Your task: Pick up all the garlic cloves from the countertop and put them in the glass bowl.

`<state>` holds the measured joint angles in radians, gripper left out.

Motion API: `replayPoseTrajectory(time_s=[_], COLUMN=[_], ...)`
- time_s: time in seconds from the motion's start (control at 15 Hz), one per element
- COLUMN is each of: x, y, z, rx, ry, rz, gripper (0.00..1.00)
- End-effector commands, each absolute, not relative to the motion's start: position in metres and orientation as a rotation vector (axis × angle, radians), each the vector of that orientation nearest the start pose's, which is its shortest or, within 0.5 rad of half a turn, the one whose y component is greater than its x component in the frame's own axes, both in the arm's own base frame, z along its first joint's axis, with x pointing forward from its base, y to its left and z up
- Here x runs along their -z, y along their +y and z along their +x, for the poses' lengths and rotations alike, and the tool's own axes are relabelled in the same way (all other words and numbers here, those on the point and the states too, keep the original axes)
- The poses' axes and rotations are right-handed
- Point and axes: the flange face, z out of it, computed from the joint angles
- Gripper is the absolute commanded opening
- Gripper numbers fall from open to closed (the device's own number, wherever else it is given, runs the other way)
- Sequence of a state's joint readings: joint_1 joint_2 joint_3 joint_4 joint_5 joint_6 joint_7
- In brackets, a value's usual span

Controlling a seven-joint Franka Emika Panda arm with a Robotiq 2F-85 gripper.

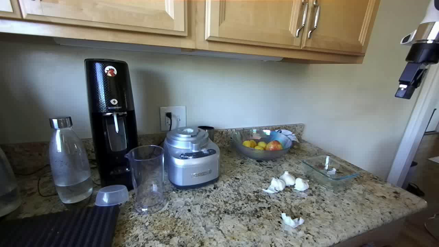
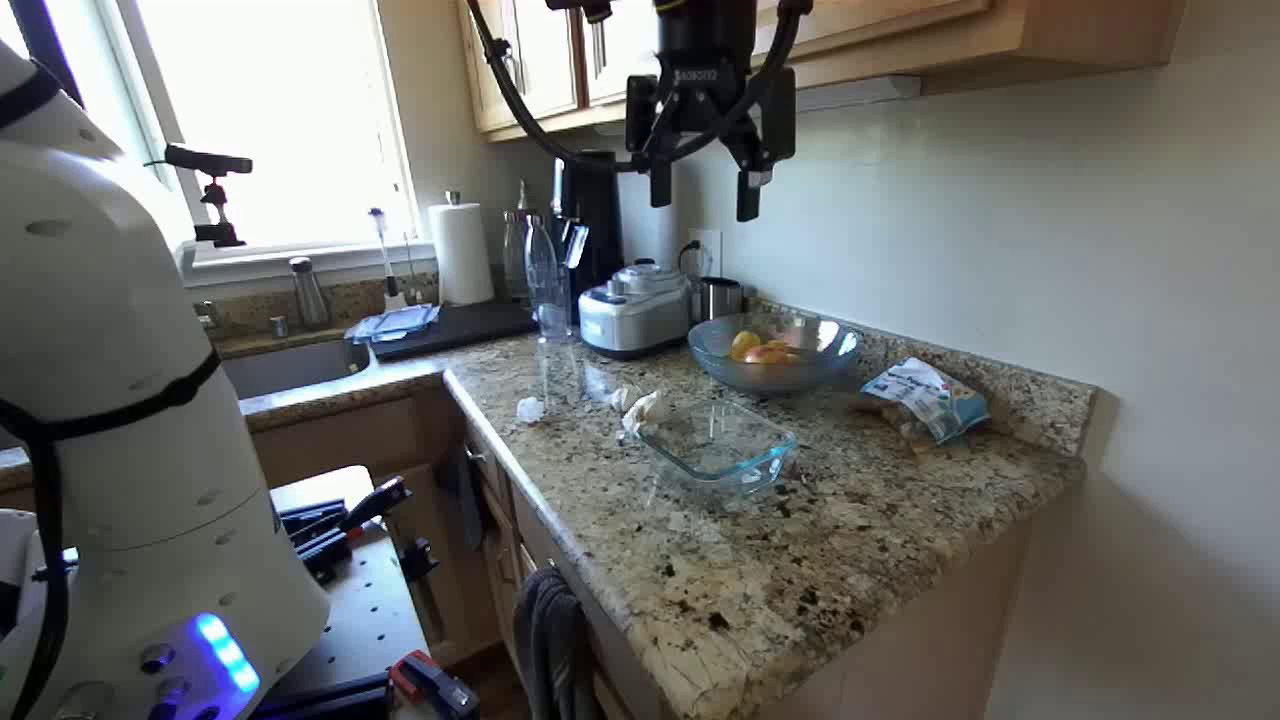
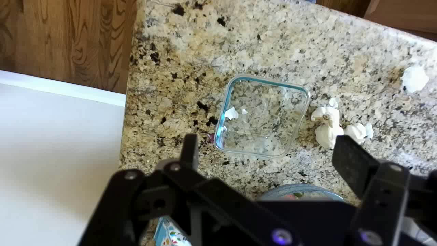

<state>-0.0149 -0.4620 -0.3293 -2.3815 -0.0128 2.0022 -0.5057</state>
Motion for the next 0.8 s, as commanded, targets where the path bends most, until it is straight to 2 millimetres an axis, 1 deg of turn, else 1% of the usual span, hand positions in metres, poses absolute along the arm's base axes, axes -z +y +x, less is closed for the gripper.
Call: replayPoseTrajectory(time_s=[0.0, 0.27, 0.4, 0.53, 0.73], x=[-0.489, -0.489, -0.487, -0.483, -0.47], y=[-0.152, -0.152, -0.145, -0.132, -0.106], z=[0.395, 0.395, 0.397, 0.404, 0.421], rx=[0.165, 0.165, 0.155, 0.164, 0.168], ry=[-0.295, -0.294, -0.33, -0.378, -0.473], rz=[-3.025, -3.025, -3.021, -3.043, -3.057], gripper=[1.0, 1.0, 1.0, 1.0, 1.0])
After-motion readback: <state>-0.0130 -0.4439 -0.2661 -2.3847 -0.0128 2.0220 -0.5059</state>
